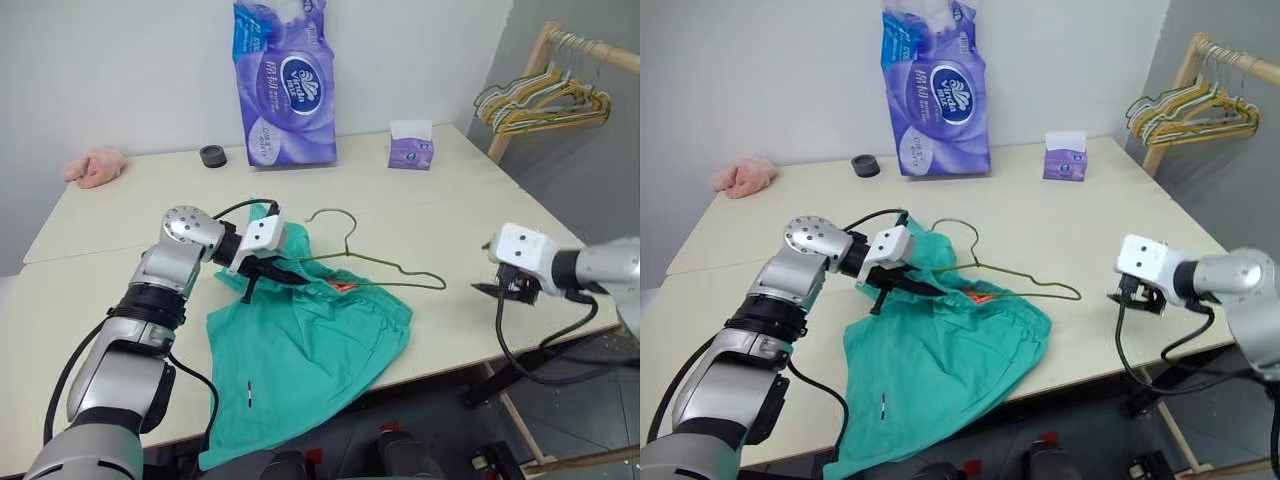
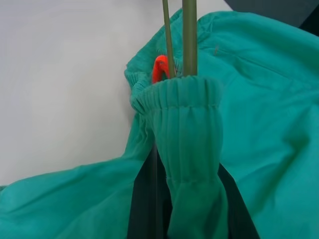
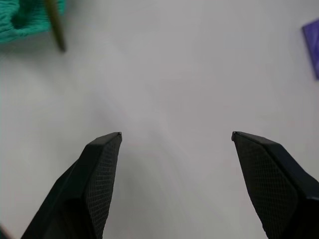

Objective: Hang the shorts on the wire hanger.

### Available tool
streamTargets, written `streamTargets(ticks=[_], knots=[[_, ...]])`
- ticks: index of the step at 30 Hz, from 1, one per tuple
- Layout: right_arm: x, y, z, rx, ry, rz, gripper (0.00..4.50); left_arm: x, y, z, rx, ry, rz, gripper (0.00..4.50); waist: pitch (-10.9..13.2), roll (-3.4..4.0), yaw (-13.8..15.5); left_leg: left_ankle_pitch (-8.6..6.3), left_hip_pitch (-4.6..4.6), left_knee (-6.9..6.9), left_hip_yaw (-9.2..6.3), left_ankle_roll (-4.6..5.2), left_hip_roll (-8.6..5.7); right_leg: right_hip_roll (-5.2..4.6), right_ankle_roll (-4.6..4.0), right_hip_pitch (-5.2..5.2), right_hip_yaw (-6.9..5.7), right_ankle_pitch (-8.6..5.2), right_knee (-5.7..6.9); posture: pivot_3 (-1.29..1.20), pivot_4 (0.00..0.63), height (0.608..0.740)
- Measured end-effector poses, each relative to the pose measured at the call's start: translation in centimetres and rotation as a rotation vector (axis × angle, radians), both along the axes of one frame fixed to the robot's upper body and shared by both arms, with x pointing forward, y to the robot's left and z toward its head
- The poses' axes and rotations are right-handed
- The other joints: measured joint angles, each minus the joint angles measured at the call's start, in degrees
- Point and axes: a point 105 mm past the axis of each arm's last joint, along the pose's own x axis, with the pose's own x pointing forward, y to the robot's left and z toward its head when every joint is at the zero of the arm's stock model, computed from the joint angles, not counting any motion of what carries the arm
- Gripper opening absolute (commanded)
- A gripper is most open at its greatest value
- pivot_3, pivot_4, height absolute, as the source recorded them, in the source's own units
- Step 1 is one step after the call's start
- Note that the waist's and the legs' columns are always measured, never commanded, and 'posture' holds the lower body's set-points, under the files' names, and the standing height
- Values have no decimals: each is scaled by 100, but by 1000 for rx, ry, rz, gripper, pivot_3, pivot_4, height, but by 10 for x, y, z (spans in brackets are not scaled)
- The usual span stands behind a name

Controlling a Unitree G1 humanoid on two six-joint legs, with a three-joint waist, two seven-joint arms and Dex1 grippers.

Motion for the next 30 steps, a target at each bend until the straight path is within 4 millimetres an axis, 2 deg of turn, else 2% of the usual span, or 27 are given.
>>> streamTargets(ticks=[3, 6, 11, 17, 22, 26, 30], knots=[[-22, 24, -25, 197, 104, -42, 3824, 3, 5, 4, -12, -16, 33, 0, -2, 4, -6, 0, 3, 1, 3, 1, 0, 2, 1, 0, 5, 0, 5, -159, 36, 740], [-31, 47, -33, 333, 156, -87, 3824, 5, 9, 7, -14, -21, 59, 0, -3, 4, -5, 0, 4, 4, 1, 0, 0, 2, 1, 1, 3, 0, 4, -159, 36, 740], [-29, 72, -50, 473, 262, -184, 3824, 6, 10, 8, -25, -17, 81, 0, -5, 3, -1, 0, 3, 6, -1, -1, -2, 1, 2, 1, 3, 1, 3, -147, 29, 740], [-24, 88, -58, 531, 379, -216, 3824, 6, 10, 13, -25, -34, 85, 0, -6, 3, -2, 0, 2, 5, -2, -1, -2, 1, 1, 0, 1, 1, 3, -130, 24, 740], [-23, 99, -73, 550, 501, -233, 3824, 6, 10, 15, -27, -39, 95, 0, -8, 2, -3, 0, 2, 5, -2, -1, -2, 1, 1, -1, 0, 1, 4, -126, 23, 740], [-21, 108, -76, 562, 537, -228, 2939, 6, 10, 15, -30, -37, 103, 0, -8, 2, -6, 0, 2, 5, -2, -1, -2, 0, 1, -1, 2, 1, 4, -127, 24, 740], [-17, 110, -81, 538, 528, -239, 1459, 7, 10, 17, -37, -49, 115, 0, -9, 2, -6, 0, 2, 5, -2, -1, -2, 0, 1, -1, 1, 2, 4, -128, 24, 740]])
